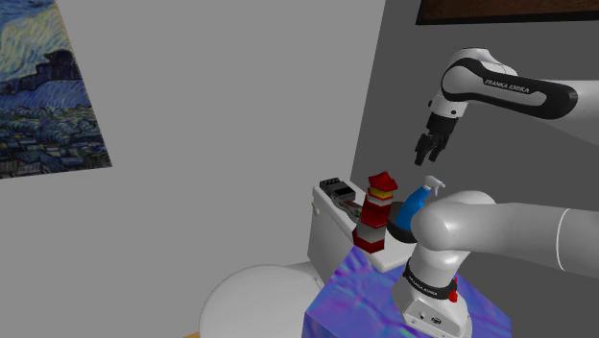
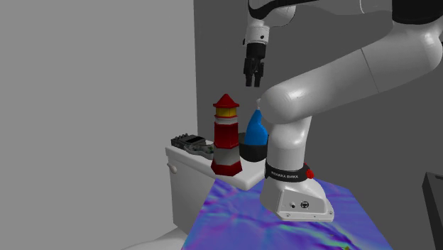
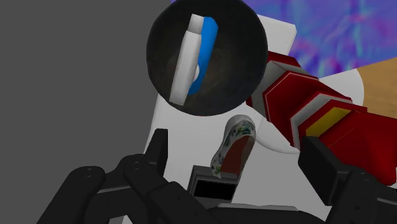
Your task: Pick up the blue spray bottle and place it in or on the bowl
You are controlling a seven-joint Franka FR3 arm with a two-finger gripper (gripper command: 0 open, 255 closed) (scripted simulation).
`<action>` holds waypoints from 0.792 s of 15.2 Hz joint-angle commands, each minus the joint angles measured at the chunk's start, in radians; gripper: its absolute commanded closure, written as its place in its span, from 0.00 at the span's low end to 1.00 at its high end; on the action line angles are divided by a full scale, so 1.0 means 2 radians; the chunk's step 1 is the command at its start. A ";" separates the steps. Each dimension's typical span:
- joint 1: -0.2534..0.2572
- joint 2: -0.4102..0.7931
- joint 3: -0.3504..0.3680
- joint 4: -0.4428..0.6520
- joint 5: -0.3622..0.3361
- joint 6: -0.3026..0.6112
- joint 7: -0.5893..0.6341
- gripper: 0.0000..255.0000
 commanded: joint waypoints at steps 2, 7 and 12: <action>0.006 0.011 0.009 0.038 0.010 -0.026 -0.002 0.00; 0.011 0.023 0.016 0.073 0.017 -0.049 -0.004 0.00; 0.011 0.023 0.016 0.073 0.017 -0.049 -0.004 0.00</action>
